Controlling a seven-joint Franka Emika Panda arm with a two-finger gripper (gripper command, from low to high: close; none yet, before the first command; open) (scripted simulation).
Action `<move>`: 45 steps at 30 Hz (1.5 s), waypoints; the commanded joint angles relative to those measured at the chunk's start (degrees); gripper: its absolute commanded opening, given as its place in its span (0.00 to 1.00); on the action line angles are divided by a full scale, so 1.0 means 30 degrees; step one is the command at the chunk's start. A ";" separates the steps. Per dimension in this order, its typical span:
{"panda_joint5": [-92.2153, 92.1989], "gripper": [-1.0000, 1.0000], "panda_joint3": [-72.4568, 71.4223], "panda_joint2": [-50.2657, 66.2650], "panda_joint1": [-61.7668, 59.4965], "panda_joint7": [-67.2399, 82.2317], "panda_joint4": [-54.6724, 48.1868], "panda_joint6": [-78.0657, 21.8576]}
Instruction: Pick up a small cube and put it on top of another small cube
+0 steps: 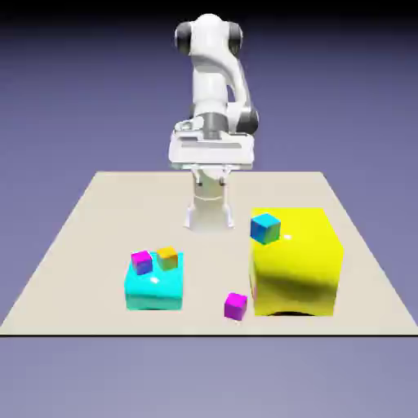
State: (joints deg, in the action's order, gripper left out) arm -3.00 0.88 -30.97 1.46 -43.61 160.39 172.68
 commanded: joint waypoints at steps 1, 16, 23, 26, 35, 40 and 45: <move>-0.0832 0.50 0.0243 0.0468 0.0214 -0.0319 -0.0168 -0.0367; -1.3291 0.50 0.3888 0.7471 0.3415 -0.5092 -0.2683 -0.5870; -1.9105 0.50 0.5590 1.0739 0.4910 -0.7319 -0.3857 -0.8437; -2.1596 0.50 0.6319 1.2140 0.5550 -0.8274 -0.4360 -0.9538; -2.9037 0.50 0.8496 1.6323 0.7462 -1.1124 -0.5862 -1.2824; -3.1626 0.50 0.7378 1.9089 0.7516 -0.9734 -0.7361 -1.3043; -3.1882 0.00 0.7268 1.9363 0.7521 -0.9597 -0.7510 -1.3064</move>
State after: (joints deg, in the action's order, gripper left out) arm -98.77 22.68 27.12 24.02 -72.32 137.86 133.51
